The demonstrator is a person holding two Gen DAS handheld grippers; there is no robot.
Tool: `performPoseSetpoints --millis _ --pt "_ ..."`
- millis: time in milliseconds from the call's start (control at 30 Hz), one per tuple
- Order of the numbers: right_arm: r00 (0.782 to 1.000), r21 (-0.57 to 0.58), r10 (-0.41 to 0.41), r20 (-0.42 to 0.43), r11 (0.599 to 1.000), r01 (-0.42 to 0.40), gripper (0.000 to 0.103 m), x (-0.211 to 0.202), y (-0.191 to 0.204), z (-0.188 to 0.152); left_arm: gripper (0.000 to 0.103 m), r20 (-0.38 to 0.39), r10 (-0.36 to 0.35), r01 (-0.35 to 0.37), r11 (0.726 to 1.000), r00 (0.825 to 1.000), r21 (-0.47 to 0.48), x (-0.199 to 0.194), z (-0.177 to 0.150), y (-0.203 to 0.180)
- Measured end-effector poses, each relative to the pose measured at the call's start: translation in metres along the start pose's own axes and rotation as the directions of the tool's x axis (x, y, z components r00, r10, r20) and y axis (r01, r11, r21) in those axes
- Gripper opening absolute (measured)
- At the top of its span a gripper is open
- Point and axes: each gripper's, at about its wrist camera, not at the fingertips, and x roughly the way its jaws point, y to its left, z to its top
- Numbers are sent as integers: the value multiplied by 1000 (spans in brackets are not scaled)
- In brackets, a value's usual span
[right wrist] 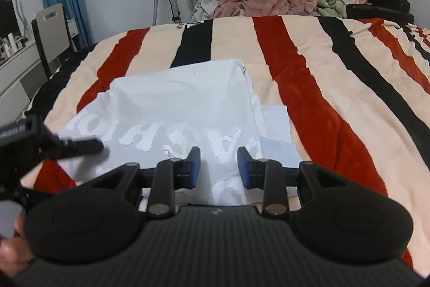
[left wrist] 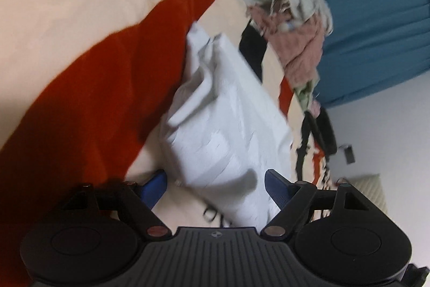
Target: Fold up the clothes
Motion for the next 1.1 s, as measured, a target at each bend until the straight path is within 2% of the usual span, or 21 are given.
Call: performPoseSetpoints --millis 167,267,333,367,400,433,467,500,567,633,767,833,867,967,1000,1100 --pt "1000 8 -10 -26 1000 10 33 6 -1 -3 77 41 -47 46 999 998 28 -5 -1 -2" --pt "999 27 -5 -36 1000 6 33 9 -3 -4 68 31 -6 5 1000 999 31 1 0 0" --pt "1000 61 12 -29 998 -10 33 5 -7 -3 63 24 4 -3 1000 1000 -8 4 1 8" --pt "999 87 30 -24 996 -28 37 3 -10 -2 63 23 2 -2 1000 1000 -29 5 2 12" --pt "998 125 64 -15 990 -61 53 -1 -15 1 59 24 -1 2 999 1000 -42 6 3 13" --pt "995 171 103 -4 980 -101 62 -6 -19 3 56 26 -2 3 999 1000 -45 7 4 14" --pt "988 236 153 9 960 -150 79 -10 -25 4 54 29 -2 4 999 1000 -43 7 4 14" --pt "979 314 205 23 928 -201 86 -14 -31 4 51 32 -4 5 999 999 -41 8 4 14" --pt "956 450 295 15 852 -269 86 -8 -39 -4 48 38 -4 5 999 999 -33 10 4 13" --pt "925 572 380 0 759 -311 86 4 -45 -16 44 42 -5 6 1000 999 -29 11 5 13" --pt "841 781 542 8 521 -343 86 28 -57 -41 39 48 -16 19 999 999 -44 12 5 14" --pt "789 861 614 32 384 -333 86 40 -62 -53 37 51 -25 28 998 998 -58 11 6 15" --pt "772 889 633 46 326 -321 86 46 -65 -58 36 52 -29 32 997 998 -66 11 6 16" --pt "771 926 627 111 216 -309 85 60 -74 -64 33 55 -43 48 995 998 -92 11 7 19" --pt "777 931 616 130 192 -309 83 63 -78 -65 32 57 -48 54 993 997 -101 11 8 20" --pt "821 933 546 167 181 -310 77 61 -88 -65 31 61 -62 69 990 996 -127 11 10 23"
